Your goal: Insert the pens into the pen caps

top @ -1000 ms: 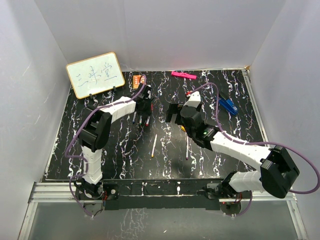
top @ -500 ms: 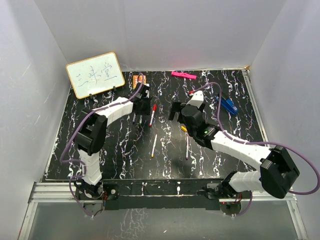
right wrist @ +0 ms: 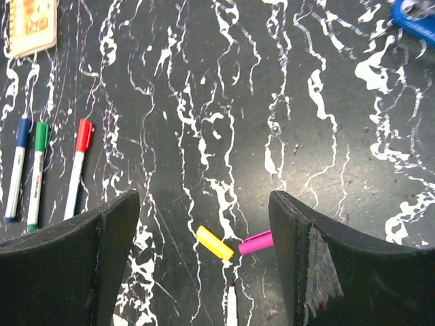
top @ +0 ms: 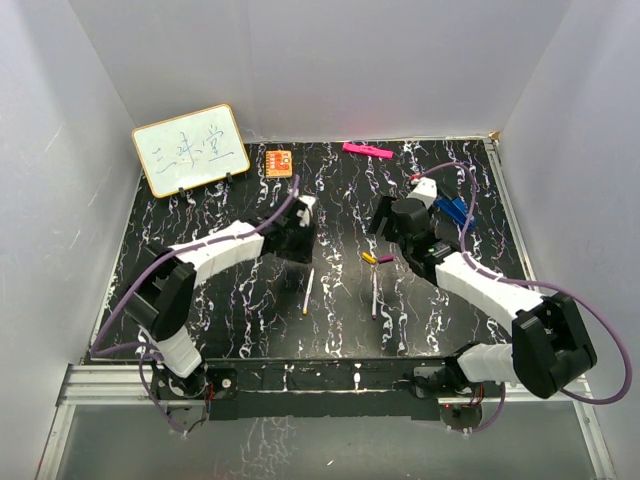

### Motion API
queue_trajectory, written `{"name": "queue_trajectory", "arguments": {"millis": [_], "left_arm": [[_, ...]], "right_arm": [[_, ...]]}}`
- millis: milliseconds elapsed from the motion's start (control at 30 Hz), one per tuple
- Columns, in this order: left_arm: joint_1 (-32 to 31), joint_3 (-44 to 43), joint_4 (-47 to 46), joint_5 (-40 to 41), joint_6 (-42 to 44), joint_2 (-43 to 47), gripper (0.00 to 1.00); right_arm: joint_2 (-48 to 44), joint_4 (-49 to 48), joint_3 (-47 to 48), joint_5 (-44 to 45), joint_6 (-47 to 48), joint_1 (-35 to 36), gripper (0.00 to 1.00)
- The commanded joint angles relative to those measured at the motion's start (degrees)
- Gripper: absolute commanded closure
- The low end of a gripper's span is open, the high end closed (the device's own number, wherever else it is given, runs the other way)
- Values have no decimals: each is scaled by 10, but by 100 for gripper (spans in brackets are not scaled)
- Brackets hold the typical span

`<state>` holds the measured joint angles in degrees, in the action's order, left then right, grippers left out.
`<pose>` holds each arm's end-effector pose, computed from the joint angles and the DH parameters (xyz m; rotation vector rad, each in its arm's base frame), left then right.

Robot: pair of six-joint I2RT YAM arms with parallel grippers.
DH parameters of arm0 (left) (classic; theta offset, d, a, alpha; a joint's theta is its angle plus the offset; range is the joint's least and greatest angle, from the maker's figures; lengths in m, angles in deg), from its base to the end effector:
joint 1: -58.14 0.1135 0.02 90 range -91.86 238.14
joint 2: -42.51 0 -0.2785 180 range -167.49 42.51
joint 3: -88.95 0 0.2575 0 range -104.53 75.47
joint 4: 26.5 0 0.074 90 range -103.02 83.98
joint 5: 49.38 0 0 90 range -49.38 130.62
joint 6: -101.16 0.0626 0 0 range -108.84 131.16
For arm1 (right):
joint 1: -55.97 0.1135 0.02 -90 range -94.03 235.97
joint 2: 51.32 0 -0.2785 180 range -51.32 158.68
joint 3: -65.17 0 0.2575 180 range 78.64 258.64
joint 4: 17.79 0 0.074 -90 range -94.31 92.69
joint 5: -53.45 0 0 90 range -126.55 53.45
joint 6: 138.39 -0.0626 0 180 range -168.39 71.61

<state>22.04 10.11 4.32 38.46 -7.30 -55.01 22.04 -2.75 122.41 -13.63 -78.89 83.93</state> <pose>0.3130 -0.2311 0.2033 0.3990 2.4585 -0.4629 0.2767 0.1193 0.2407 0.2812 2.0547 0.2029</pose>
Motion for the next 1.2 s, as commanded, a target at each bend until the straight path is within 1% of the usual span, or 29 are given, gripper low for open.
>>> {"name": "queue_trajectory", "arguments": {"millis": [0,100,133,400,567,867,967,1167], "left_arm": [[-41,34,38,-25,2,28,59],[-53,50,42,-30,-11,37,58],[-57,53,43,-31,-13,38,57],[-72,66,50,-36,-28,23,57],[-75,71,58,-28,-31,9,58],[-76,68,88,-11,-26,-15,60],[-76,62,96,10,-28,-21,61],[-76,20,147,62,-14,-51,65]], "right_arm": [[13,3,1,-44,0,2,28],[26,8,3,-52,2,0,35],[30,9,5,-55,2,0,36],[83,7,30,-118,1,0,37],[108,-6,36,-151,1,0,38],[137,-17,45,-178,-2,0,40],[141,-19,47,-178,-2,1,41],[140,-19,50,-178,-1,1,41]]}}
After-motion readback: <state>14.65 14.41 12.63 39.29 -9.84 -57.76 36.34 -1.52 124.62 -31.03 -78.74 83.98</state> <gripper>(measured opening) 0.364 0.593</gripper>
